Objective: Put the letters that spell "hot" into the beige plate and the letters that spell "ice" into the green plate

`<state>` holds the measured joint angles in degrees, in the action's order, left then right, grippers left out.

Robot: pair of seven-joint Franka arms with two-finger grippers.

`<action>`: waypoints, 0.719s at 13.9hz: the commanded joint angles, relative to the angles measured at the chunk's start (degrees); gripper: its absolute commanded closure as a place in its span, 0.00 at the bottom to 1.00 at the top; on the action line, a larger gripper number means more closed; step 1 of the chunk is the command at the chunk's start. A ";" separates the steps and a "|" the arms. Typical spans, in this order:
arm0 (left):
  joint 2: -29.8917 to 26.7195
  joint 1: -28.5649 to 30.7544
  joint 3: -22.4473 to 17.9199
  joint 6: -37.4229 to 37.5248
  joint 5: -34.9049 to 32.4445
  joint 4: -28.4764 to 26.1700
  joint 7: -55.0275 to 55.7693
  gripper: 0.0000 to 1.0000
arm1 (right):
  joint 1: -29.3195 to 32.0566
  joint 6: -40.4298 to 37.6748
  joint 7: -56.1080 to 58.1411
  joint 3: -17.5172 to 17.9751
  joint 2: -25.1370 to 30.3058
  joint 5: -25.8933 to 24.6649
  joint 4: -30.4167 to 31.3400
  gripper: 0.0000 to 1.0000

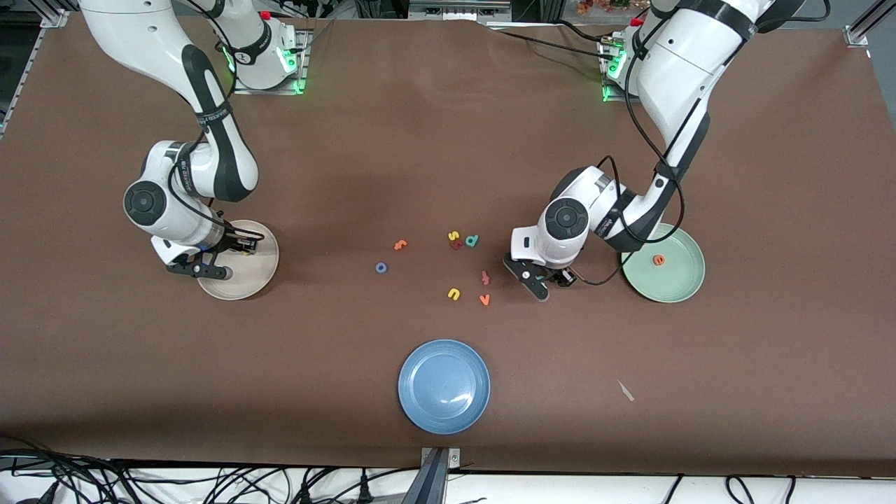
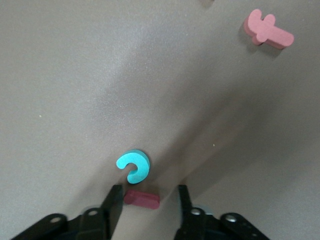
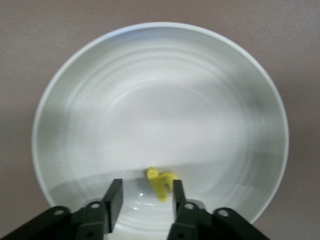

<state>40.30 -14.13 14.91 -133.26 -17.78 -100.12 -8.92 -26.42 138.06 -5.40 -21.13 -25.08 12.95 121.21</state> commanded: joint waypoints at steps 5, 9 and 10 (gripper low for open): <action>-2.58 0.33 0.12 3.86 -2.08 0.62 0.30 0.99 | -8.71 -7.01 -23.83 0.30 -3.03 1.20 -10.88 0.00; -7.77 2.00 0.12 12.56 -2.08 0.71 -0.40 0.98 | -12.42 -7.19 -30.36 0.65 -9.28 7.34 -19.32 0.00; -8.65 2.87 0.12 15.11 -2.08 0.63 -0.57 0.98 | -13.21 -7.19 -31.42 0.65 -10.42 8.14 -20.73 0.00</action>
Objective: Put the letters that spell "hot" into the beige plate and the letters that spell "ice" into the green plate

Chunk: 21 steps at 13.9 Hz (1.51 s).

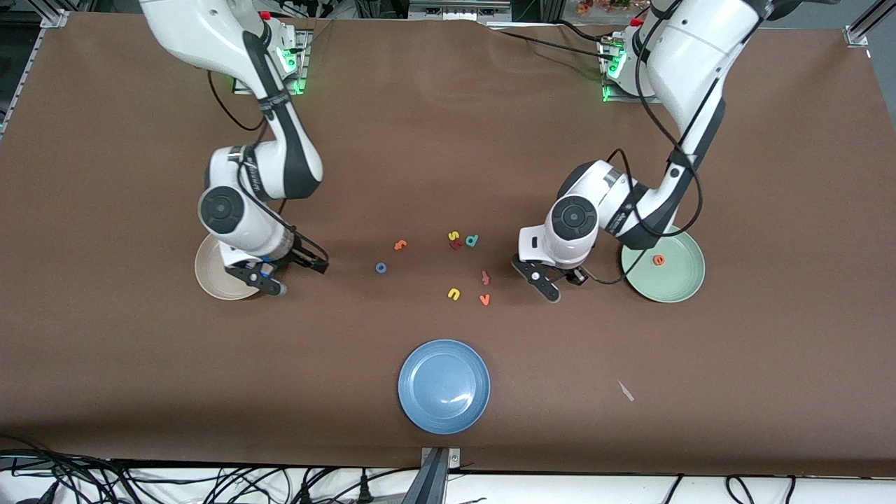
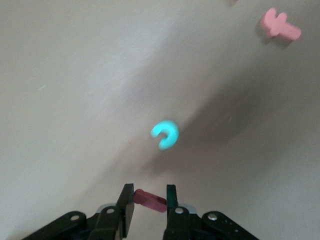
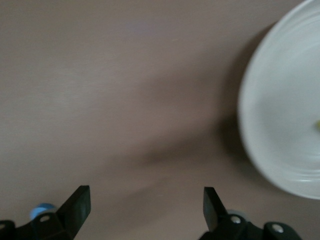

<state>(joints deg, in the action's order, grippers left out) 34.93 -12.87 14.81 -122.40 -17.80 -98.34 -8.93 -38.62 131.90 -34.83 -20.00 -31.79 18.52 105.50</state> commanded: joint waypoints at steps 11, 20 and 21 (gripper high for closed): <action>-3.29 15.24 0.04 6.39 -5.31 -6.25 -7.42 0.18 | -7.34 -0.76 -9.46 1.09 -11.98 4.77 -12.77 0.00; -6.02 14.28 8.38 8.40 -0.32 -2.04 6.68 0.00 | -7.43 1.00 -10.52 2.51 -14.18 4.69 -14.36 0.24; -4.89 12.89 8.65 7.88 0.74 -0.73 12.13 0.00 | -7.34 1.00 -10.43 2.51 -14.18 4.69 -14.70 0.30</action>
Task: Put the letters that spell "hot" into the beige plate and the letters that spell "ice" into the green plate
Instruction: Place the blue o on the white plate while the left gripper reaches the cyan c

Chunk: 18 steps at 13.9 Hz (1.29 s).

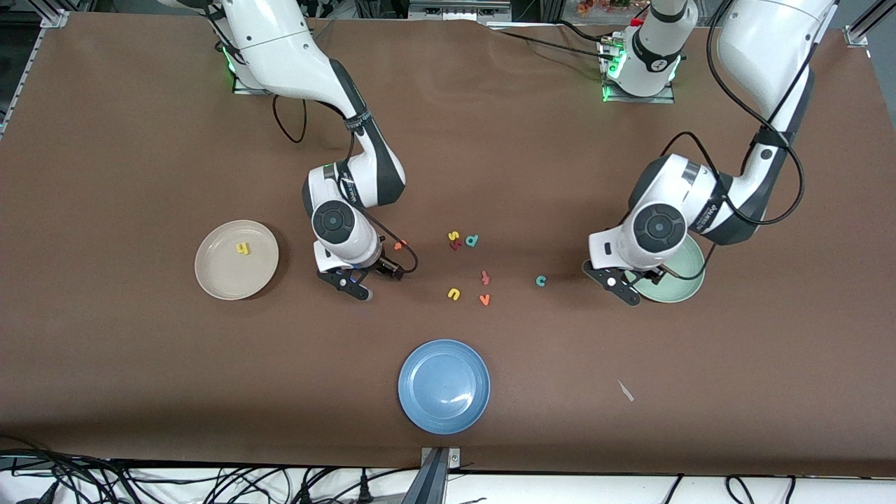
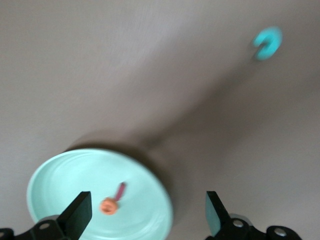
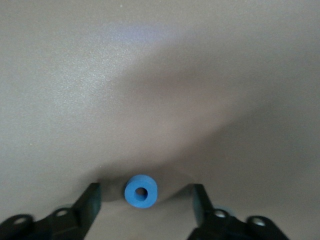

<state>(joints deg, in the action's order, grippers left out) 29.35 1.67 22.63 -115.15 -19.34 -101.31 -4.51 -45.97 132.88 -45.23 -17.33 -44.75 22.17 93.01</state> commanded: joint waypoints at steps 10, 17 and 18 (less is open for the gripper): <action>14.42 -9.67 0.58 -7.71 1.58 13.34 21.64 0.00 | 0.00 0.80 0.58 -0.16 -2.18 0.86 -2.39 0.64; 18.11 -11.34 0.31 -9.57 -2.98 13.24 23.58 0.51 | 0.70 -1.38 1.01 -0.51 -1.57 0.51 -3.97 0.76; 18.20 -11.34 0.31 -9.57 -3.77 13.24 23.67 0.51 | 1.40 -4.97 2.58 -1.12 -1.40 0.16 -4.41 0.76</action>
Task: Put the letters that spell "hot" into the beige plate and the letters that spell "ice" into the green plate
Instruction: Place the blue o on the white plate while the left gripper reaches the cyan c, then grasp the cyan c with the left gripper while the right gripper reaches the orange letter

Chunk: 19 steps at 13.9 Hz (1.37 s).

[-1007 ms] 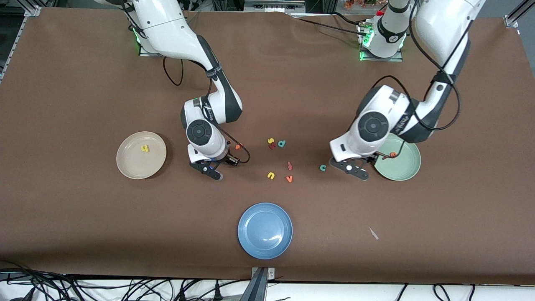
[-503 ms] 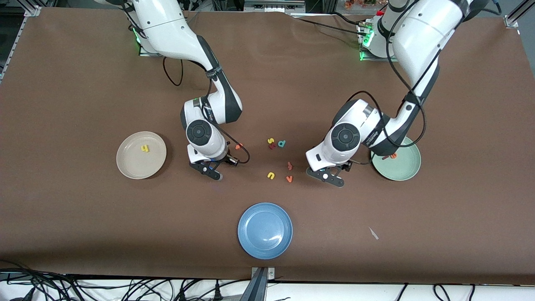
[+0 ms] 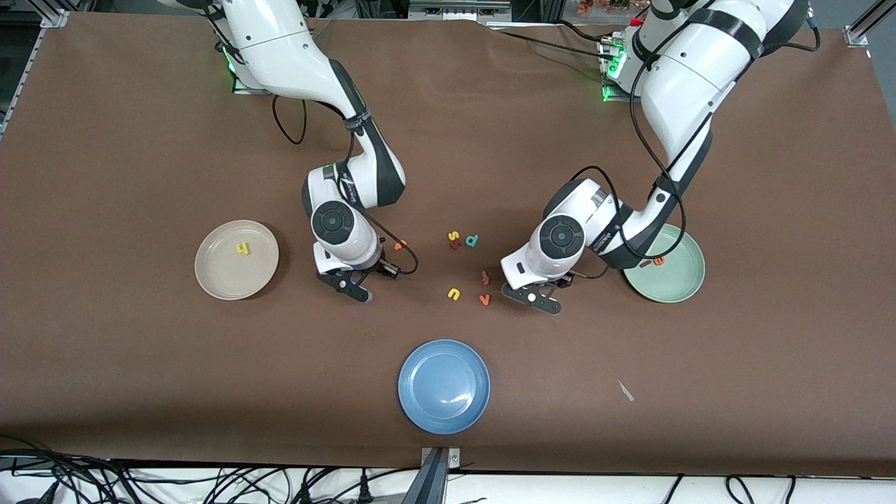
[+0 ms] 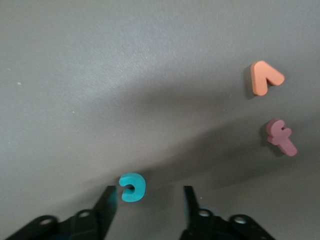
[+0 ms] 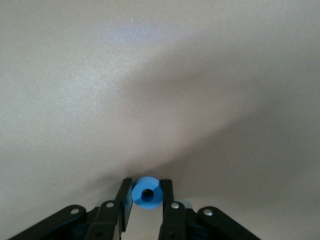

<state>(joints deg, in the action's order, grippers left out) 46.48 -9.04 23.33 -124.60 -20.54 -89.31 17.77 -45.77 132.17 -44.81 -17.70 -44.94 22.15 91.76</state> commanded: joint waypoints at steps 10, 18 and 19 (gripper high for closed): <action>0.90 -0.45 -0.57 0.32 -3.97 0.80 1.21 0.51 | 1.12 -4.66 36.78 -13.31 18.99 -0.09 23.43 0.76; -0.07 0.34 -0.48 1.38 -6.09 0.80 1.12 0.52 | 1.39 -0.25 56.15 -21.06 21.21 0.44 31.20 0.19; -0.51 0.52 -0.48 2.69 -6.18 1.15 0.95 0.52 | 1.39 -0.77 55.28 -21.06 21.21 0.61 30.76 0.00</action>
<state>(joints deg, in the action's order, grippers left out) 47.00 -8.75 22.73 -124.38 -24.66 -88.95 18.02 -43.94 130.61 9.80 -38.81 -24.72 22.14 121.61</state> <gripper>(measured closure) 0.515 0.630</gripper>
